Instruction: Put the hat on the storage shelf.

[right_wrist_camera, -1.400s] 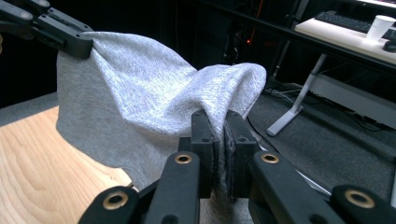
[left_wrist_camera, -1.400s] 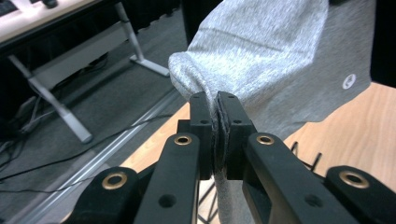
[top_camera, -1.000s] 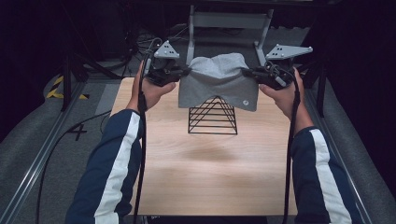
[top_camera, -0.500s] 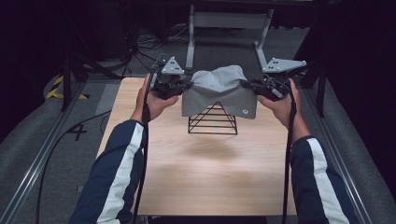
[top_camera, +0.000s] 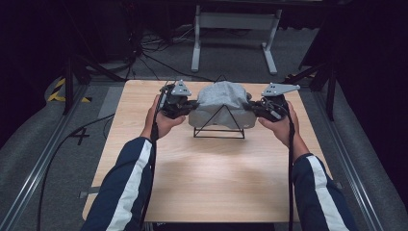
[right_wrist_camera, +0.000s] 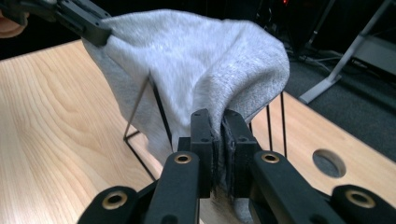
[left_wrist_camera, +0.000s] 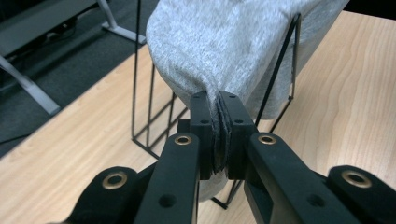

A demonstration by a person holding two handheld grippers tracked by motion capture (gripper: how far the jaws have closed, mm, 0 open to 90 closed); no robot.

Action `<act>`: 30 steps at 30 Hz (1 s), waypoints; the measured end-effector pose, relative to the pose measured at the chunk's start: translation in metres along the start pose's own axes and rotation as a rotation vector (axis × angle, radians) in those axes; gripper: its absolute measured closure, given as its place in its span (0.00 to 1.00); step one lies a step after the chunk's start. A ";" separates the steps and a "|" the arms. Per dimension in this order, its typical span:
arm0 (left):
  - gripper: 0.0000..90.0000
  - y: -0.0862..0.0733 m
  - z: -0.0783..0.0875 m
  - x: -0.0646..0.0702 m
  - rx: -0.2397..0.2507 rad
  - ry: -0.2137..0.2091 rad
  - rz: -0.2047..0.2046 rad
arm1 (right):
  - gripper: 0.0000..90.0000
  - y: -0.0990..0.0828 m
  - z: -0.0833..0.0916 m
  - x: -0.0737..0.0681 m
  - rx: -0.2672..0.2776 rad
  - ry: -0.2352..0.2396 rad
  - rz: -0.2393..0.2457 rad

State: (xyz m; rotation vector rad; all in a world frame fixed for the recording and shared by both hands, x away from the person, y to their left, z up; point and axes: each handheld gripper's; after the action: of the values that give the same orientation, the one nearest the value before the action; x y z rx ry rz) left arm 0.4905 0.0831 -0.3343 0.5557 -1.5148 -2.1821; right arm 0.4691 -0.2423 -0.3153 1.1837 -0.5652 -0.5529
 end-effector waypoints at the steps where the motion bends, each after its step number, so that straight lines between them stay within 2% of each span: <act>1: 0.95 -0.003 -0.003 0.001 -0.004 0.001 0.002 | 0.94 -0.004 -0.001 -0.001 -0.004 0.001 -0.010; 7: 0.95 -0.012 -0.012 0.003 -0.016 0.004 0.007 | 0.94 -0.020 -0.006 0.000 -0.024 0.005 -0.030; 10: 0.80 -0.015 -0.014 0.003 0.003 0.029 0.031 | 0.93 -0.026 -0.008 0.001 -0.016 0.007 -0.048; 11: 0.80 -0.017 -0.014 0.003 0.017 0.033 0.046 | 0.91 -0.026 -0.008 0.001 -0.013 0.003 -0.049; 13: 0.62 -0.019 -0.013 0.004 0.017 0.038 0.054 | 0.79 -0.028 -0.006 0.001 0.006 -0.015 -0.055; 14: 0.57 -0.024 -0.012 0.006 0.021 0.021 0.048 | 0.70 -0.030 -0.003 0.001 0.009 -0.026 -0.066; 16: 0.53 -0.026 -0.012 0.006 0.018 0.021 0.049 | 0.67 -0.032 -0.002 0.002 0.010 -0.021 -0.073; 17: 0.52 -0.029 -0.012 0.006 0.009 0.020 0.059 | 0.63 -0.038 0.001 0.004 0.009 -0.020 -0.081; 18: 0.52 -0.032 -0.013 0.006 0.006 0.015 0.069 | 0.63 -0.038 0.001 0.004 0.009 -0.020 -0.081; 19: 0.49 -0.036 -0.015 0.006 -0.005 0.011 0.076 | 0.58 -0.044 0.003 0.006 0.006 -0.018 -0.105; 21: 0.49 -0.039 -0.018 0.007 -0.012 -0.001 0.080 | 0.58 -0.047 0.004 0.007 0.008 -0.010 -0.114; 22: 0.49 -0.041 -0.021 0.008 -0.022 -0.012 0.087 | 0.57 -0.050 0.005 0.007 0.009 0.013 -0.136; 23: 0.51 -0.042 -0.023 0.009 -0.033 -0.021 0.077 | 0.56 -0.053 0.005 0.007 0.003 0.024 -0.140; 26: 0.71 -0.047 -0.032 0.012 -0.057 -0.011 0.046 | 0.58 -0.066 0.000 0.007 -0.037 0.041 -0.155; 28: 0.82 -0.049 -0.036 0.013 -0.083 -0.025 0.035 | 0.66 -0.071 -0.006 0.006 -0.061 0.044 -0.147; 29: 0.86 -0.049 -0.036 0.013 -0.083 -0.025 0.035 | 0.66 -0.071 -0.006 0.006 -0.061 0.044 -0.147; 30: 0.88 -0.051 -0.041 0.014 -0.105 -0.019 0.029 | 0.78 -0.075 -0.011 0.003 -0.074 0.046 -0.131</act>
State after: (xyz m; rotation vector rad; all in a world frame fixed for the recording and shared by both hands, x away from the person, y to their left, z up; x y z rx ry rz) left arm 0.4952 0.0599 -0.3971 0.4768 -1.3994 -2.2355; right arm 0.4709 -0.2583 -0.3895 1.1653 -0.4263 -0.6507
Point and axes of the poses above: each handheld gripper's, and its own axes: z roughly backward along the jaws, y roughly out of its top, x roughly to its right, and after that the axes turned 15 degrees about x, right-handed
